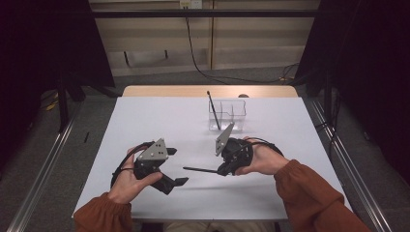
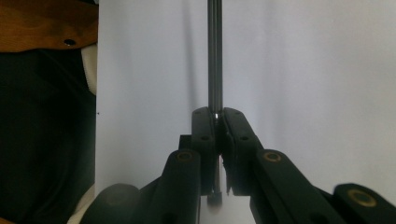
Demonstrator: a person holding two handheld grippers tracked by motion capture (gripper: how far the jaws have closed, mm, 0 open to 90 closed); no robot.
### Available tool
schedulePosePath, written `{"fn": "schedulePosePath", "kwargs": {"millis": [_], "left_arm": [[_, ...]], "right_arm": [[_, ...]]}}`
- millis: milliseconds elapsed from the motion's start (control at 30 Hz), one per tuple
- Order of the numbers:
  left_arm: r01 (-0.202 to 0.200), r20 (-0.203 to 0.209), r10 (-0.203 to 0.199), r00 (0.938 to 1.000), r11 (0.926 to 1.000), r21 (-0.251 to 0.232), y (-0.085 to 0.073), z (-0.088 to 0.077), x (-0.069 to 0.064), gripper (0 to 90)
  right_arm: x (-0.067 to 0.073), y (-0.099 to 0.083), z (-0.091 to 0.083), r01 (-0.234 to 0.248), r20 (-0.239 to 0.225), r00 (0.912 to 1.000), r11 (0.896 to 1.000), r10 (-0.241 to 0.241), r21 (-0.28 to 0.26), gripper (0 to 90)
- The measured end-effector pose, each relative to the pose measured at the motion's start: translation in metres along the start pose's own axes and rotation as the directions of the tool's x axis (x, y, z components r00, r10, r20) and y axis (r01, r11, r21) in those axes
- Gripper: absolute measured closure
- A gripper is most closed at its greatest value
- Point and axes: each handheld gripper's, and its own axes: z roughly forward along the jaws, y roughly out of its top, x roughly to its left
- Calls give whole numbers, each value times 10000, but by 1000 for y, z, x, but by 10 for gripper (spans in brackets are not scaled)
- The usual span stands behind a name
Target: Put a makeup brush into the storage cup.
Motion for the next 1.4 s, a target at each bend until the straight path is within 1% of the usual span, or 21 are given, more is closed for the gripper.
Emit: {"fn": "schedulePosePath", "kwargs": {"millis": [100, 167, 267, 367, 433, 533, 633, 833, 933, 967, 1000, 1033, 1067, 1100, 1133, 1167, 1200, 1233, 1267, 1367, 1400], "left_arm": [[-301, 485, 278, 9984, 9985, 457, 3, 5, 1, 39], [-407, 451, 380, 9983, 9973, 617, 5, 7, 1, 38], [-427, 657, 373, 9971, 9957, 823, 8, 11, 3, 37], [-621, 878, 517, 9948, 9908, 1205, 10, 16, 4, 47], [-767, 813, 666, 9945, 9888, 1283, 11, 18, 3, 47], [-920, 981, 771, 9922, 9830, 1587, 12, 23, 2, 47], [-861, 767, 725, 9944, 9776, 1922, 12, 28, 2, 52], [-620, 755, 465, 9961, 9740, 2179, 14, 33, 5, 73], [-739, 892, 541, 9945, 9687, 2370, 14, 34, 6, 81], [-708, 957, 484, 9942, 9663, 2476, 13, 35, 5, 99], [-691, 1200, 385, 9920, 9625, 2622, 13, 36, 5, 128], [-706, 1296, 366, 9909, 9609, 2679, 13, 36, 5, 170], [-652, 1247, 321, 9917, 9604, 2707, 13, 37, 4, 173], [-557, 1212, 219, 9924, 9572, 2839, 14, 37, 4, 182], [-606, 1327, 231, 9909, 9563, 2861, 14, 38, 5, 210], [-555, 1303, 177, 9913, 9547, 2922, 14, 39, 5, 238], [-540, 1258, 159, 9919, 9506, 3057, 14, 39, 5, 260], [-614, 1370, 176, 9904, 9444, 3230, 16, 39, 6, 291], [-609, 1267, 195, 9917, 9415, 3314, 16, 40, 6, 328], [-591, 1238, 173, 9922, 9374, 3431, 19, 41, 6, 391], [-713, 1306, 266, 9911, 9335, 3514, 20, 42, 6, 409]], "right_arm": [[0, 2, 1, 118, -22, 9999, 9998, -118, 161, 841], [0, 4, 2, 139, -41, 9999, 9996, -138, 258, 841], [1, 5, 5, 285, -85, 9996, 9990, -283, 336, 841], [1, 6, 6, 334, -115, 9994, 9985, -329, 432, 841], [1, 6, 5, 333, -116, 9994, 9982, -328, 491, 841], [0, 6, 5, 328, -105, 9994, 9982, -323, 509, 841], [-1, 7, 5, 360, -83, 9993, 9977, -356, 567, 841], [0, 8, 7, 470, -137, 9988, 9967, -462, 666, 841], [0, 9, 7, 469, -124, 9989, 9964, -461, 711, 841], [0, 10, 6, 437, -128, 9990, 9963, -428, 737, 841], [0, 10, 7, 477, -117, 9988, 9962, -470, 726, 841], [0, 11, 7, 537, -94, 9985, 9964, -532, 660, 841], [0, 11, 7, 513, -73, 9987, 9964, -509, 669, 841], [0, 11, 7, 495, -66, 9988, 9966, -492, 657, 841], [0, 12, 7, 529, -104, 9986, 9964, -523, 661, 841], [0, 12, 7, 534, -85, 9986, 9962, -529, 692, 841], [1, 12, 7, 566, -106, 9984, 9961, -560, 672, 841], [1, 13, 8, 616, -105, 9981, 9958, -611, 677, 841], [1, 13, 8, 610, -123, 9981, 9956, -603, 707, 841], [2, 14, 9, 604, -146, 9981, 9955, -595, 733, 841], [2, 14, 9, 583, -159, 9982, 9956, -573, 738, 841]]}}
